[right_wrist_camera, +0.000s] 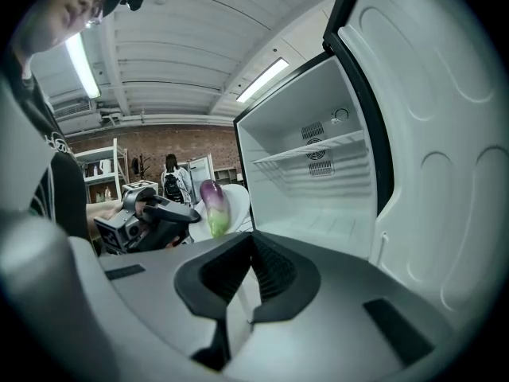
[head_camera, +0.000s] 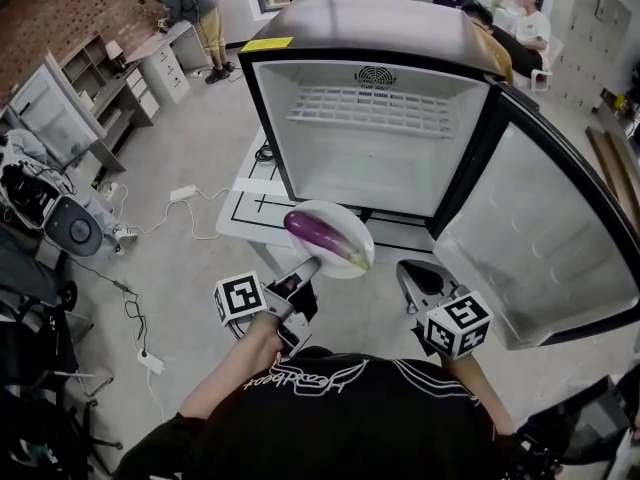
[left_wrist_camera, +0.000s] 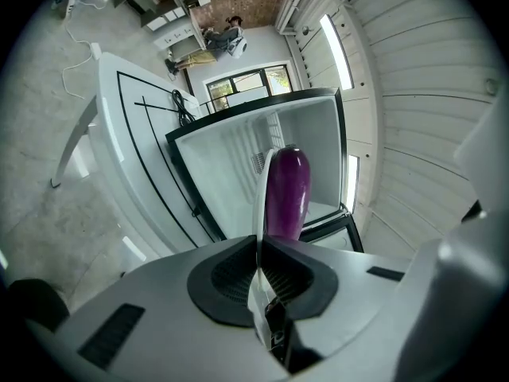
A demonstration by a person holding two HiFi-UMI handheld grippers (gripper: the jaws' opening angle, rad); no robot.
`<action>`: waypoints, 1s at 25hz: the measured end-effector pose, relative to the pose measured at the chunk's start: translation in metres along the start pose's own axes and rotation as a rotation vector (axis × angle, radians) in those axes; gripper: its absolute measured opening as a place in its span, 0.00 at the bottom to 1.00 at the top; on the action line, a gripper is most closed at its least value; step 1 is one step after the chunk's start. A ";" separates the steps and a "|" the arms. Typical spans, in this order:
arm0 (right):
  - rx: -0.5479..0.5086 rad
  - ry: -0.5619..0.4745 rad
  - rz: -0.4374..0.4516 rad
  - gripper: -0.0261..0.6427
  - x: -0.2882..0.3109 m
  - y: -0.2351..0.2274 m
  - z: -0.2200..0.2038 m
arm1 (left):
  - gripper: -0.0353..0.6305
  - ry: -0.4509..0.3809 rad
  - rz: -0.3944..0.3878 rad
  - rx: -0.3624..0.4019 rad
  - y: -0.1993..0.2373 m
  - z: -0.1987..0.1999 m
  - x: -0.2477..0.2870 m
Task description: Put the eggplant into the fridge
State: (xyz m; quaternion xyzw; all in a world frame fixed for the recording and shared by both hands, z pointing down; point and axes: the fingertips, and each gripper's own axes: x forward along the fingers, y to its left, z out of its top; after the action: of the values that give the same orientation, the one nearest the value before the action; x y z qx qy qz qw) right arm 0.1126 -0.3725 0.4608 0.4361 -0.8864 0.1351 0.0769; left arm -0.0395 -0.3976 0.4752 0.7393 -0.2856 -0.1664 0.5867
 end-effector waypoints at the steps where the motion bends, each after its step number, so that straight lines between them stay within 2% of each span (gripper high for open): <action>1: -0.002 0.000 0.002 0.05 0.001 -0.001 0.000 | 0.09 0.000 0.002 0.002 0.000 0.001 0.002; 4: -0.012 0.000 0.003 0.05 0.004 -0.002 0.002 | 0.09 0.004 0.028 0.019 0.005 0.005 0.004; 10: -0.048 0.023 -0.022 0.05 0.013 -0.008 -0.002 | 0.09 0.016 0.023 0.024 0.011 0.016 0.021; 20: -0.021 0.055 -0.027 0.05 0.049 -0.022 0.001 | 0.09 0.019 0.068 0.053 0.027 0.060 0.062; 25: -0.028 0.041 -0.042 0.05 0.070 -0.039 0.017 | 0.09 0.027 0.085 0.035 0.035 0.084 0.092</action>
State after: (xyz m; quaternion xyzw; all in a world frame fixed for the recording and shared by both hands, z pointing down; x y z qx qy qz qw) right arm 0.1007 -0.4534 0.4695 0.4505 -0.8771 0.1301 0.1040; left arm -0.0245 -0.5246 0.4951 0.7387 -0.3116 -0.1260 0.5842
